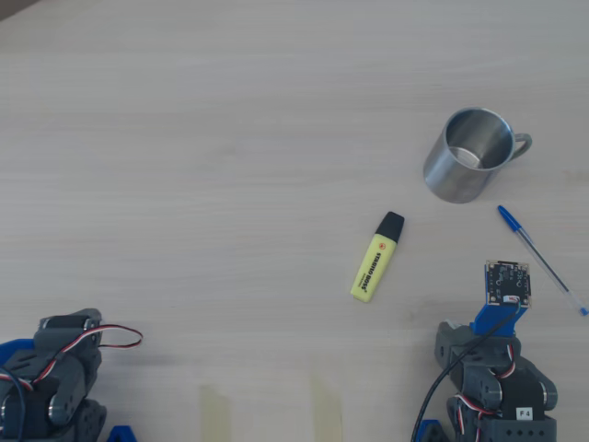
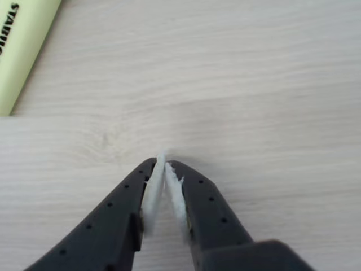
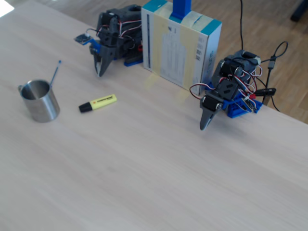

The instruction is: Grab the yellow pen and put it in the silver cup.

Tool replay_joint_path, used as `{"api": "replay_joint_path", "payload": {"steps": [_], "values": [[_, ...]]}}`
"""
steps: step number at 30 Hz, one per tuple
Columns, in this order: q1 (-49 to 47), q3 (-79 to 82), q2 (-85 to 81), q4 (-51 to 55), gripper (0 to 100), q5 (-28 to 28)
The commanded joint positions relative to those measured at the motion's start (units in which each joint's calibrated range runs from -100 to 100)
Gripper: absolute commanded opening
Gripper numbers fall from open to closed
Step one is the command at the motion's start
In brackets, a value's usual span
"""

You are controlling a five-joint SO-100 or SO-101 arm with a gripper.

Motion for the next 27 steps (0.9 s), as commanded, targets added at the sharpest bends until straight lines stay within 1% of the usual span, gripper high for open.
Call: {"api": "replay_joint_path", "payload": {"steps": [1,22,27], "values": [[-5.2,0.5,-0.2,1.3,2,0.3],[-4.7,0.4,0.2,1.3,2,-0.2],[-7.0,0.2,0.5,1.0,2,-0.3]]}}
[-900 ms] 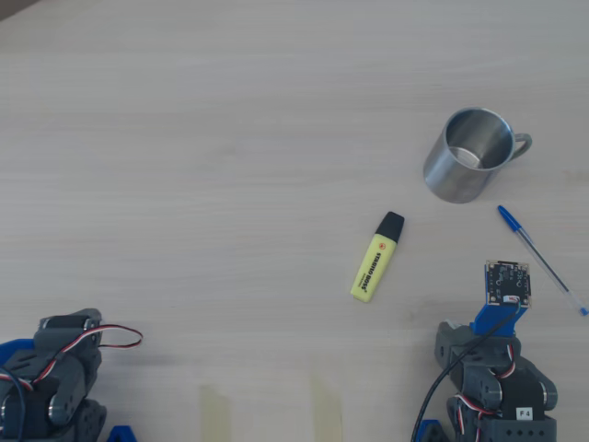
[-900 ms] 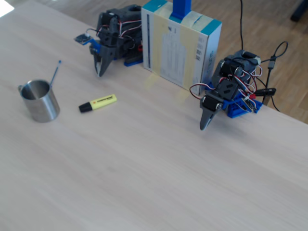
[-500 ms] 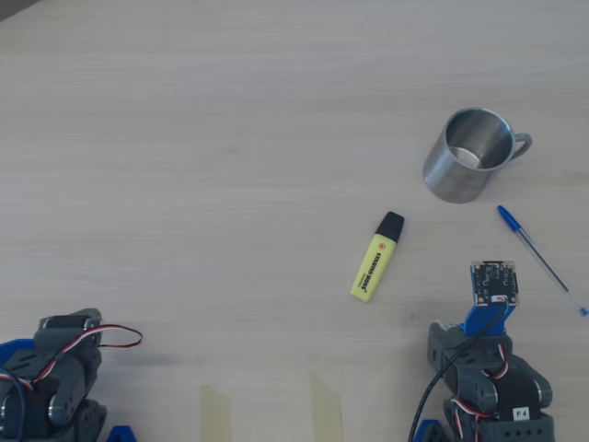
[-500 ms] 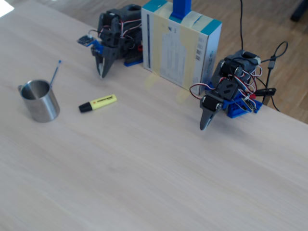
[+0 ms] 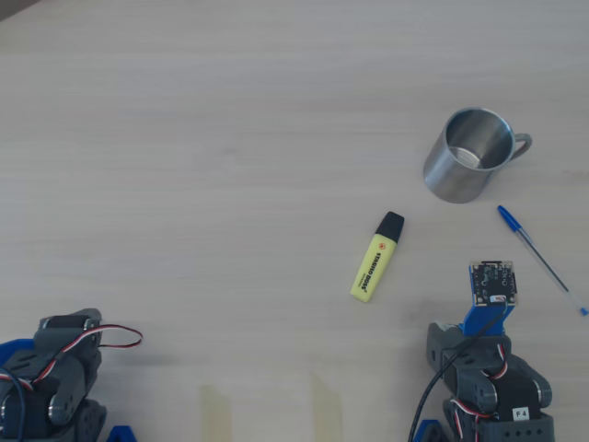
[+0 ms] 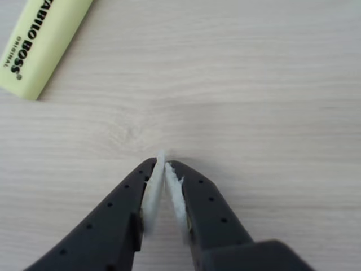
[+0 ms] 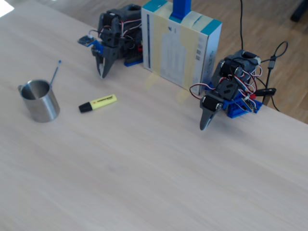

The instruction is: Grab the yellow pen and put it in the silver cup.

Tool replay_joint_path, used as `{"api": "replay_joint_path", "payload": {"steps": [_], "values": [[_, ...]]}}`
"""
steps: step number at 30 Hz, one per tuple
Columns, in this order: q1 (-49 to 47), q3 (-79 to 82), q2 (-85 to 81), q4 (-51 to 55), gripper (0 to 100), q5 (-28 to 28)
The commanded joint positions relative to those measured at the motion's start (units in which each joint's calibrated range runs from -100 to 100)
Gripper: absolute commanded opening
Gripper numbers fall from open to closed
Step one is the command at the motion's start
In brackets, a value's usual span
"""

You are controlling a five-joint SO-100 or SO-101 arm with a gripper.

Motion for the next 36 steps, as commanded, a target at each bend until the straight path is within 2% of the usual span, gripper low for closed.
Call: {"api": "replay_joint_path", "payload": {"steps": [1,5,10,18,23,36], "values": [[-1.2,0.3,0.5,0.8,2,-0.2],[-1.4,-1.1,0.6,0.8,3,-1.7],[-3.4,-5.1,4.2,0.3,16,-5.4],[-0.1,-13.2,16.1,0.2,27,-5.4],[1.0,-15.7,21.9,-0.5,27,-5.5],[-5.9,-16.1,25.6,-22.7,27,-5.5]]}}
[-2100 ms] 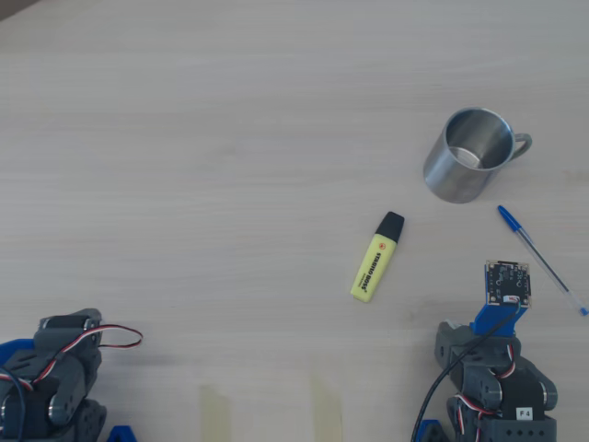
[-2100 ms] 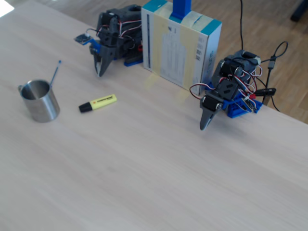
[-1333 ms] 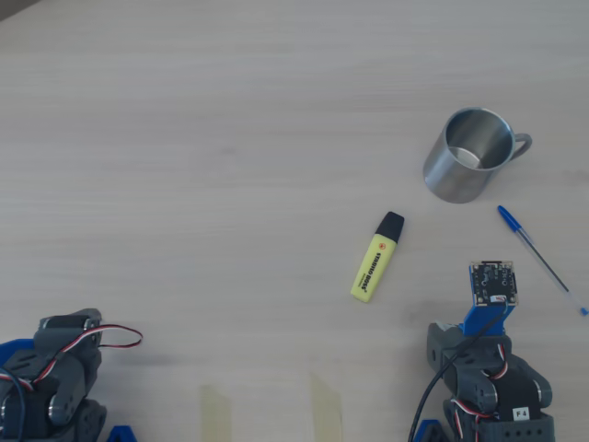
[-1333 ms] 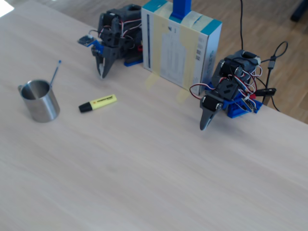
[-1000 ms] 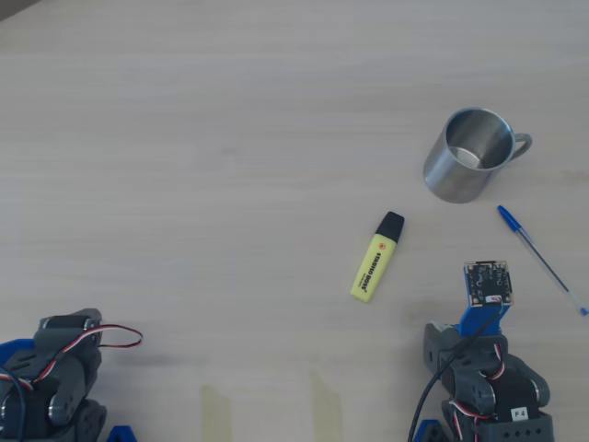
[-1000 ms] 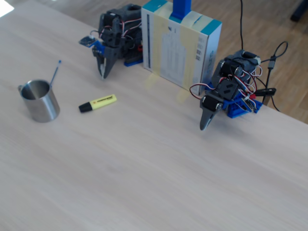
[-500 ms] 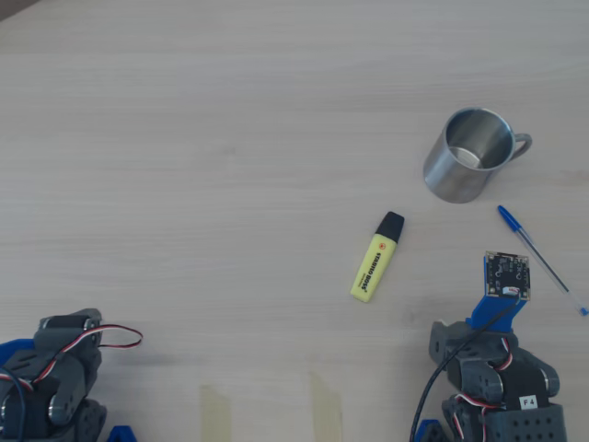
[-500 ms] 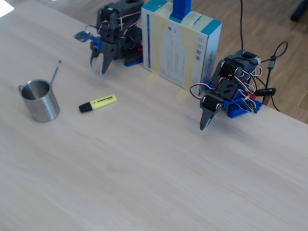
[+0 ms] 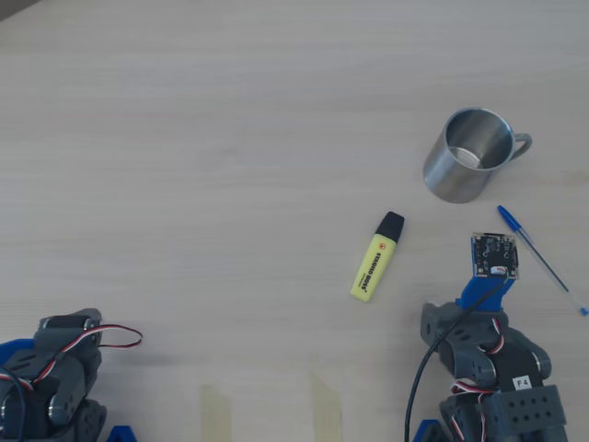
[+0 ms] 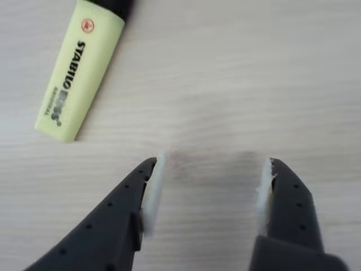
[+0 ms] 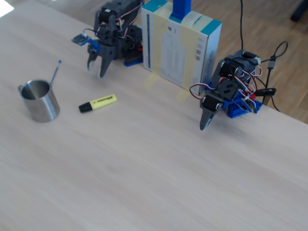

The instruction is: Grab the yellow pen and put it in the silver cup.

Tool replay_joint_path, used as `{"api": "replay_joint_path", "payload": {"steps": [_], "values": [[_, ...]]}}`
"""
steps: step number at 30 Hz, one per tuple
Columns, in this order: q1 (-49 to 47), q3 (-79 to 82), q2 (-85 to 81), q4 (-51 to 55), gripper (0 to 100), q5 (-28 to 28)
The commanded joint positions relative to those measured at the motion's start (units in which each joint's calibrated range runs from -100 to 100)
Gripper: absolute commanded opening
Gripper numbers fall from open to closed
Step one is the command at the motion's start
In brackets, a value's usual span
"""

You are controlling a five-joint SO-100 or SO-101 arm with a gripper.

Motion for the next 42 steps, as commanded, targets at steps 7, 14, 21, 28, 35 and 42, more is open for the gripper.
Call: {"api": "replay_joint_path", "payload": {"steps": [7,14,21,28,35,42], "values": [[-2.5,-4.3,2.4,-7.1,27,-3.9],[-2.7,-14.7,12.1,-6.6,27,-4.3],[-7.1,-20.8,21.4,-6.5,27,-8.6],[-11.1,-24.8,29.1,-6.5,27,-11.2],[-14.1,-29.9,36.2,-6.5,27,-11.4],[-16.4,-34.3,41.6,-6.7,27,-11.9]]}}
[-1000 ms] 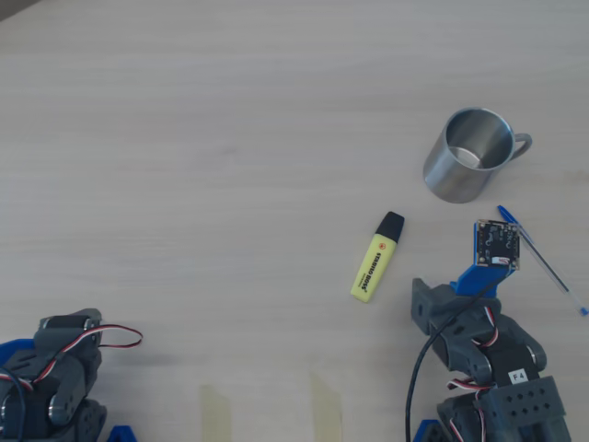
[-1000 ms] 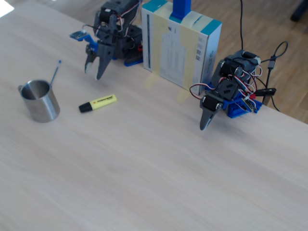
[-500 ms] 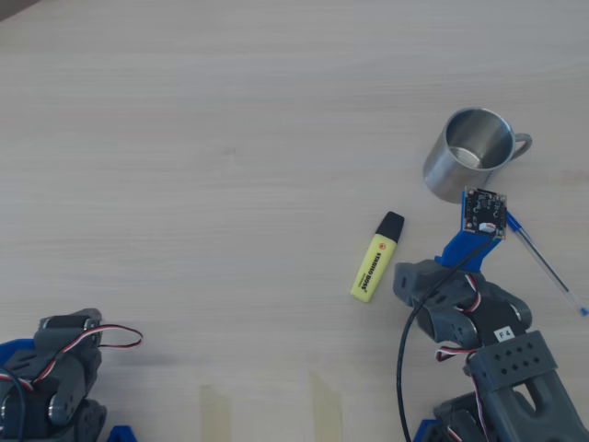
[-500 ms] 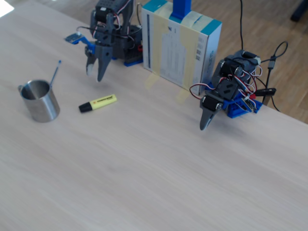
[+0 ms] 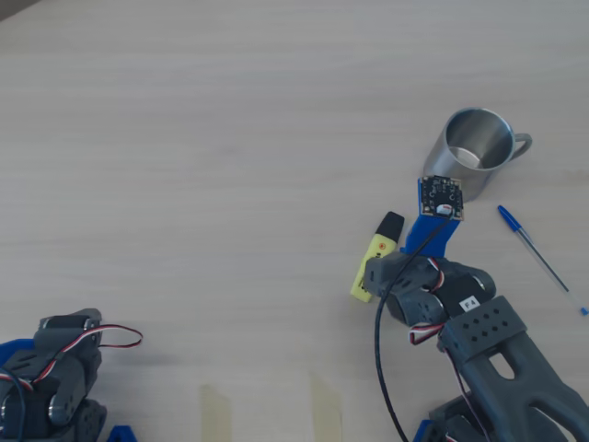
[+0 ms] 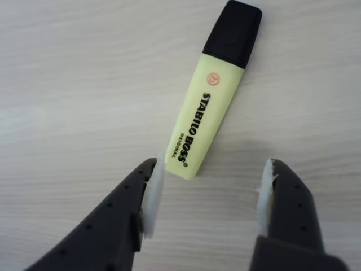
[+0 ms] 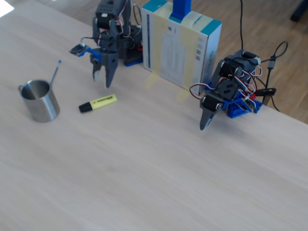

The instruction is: Grab the yellow pen and put it in the silver cup.

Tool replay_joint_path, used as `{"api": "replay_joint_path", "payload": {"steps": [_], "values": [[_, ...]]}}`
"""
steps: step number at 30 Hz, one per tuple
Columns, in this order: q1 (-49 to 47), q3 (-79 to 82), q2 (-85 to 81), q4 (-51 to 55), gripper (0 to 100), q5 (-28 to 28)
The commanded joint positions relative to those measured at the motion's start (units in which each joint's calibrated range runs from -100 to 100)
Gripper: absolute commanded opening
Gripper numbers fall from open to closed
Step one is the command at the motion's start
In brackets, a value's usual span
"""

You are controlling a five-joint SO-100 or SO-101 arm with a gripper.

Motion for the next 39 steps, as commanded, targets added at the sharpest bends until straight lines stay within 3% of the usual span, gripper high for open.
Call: {"api": "replay_joint_path", "payload": {"steps": [1,18,39], "values": [[-1.0,-4.3,1.9,-0.5,27,-0.2],[-0.1,-16.6,13.4,-3.0,27,0.0],[7.3,-16.9,24.3,-12.4,27,-0.2]]}}
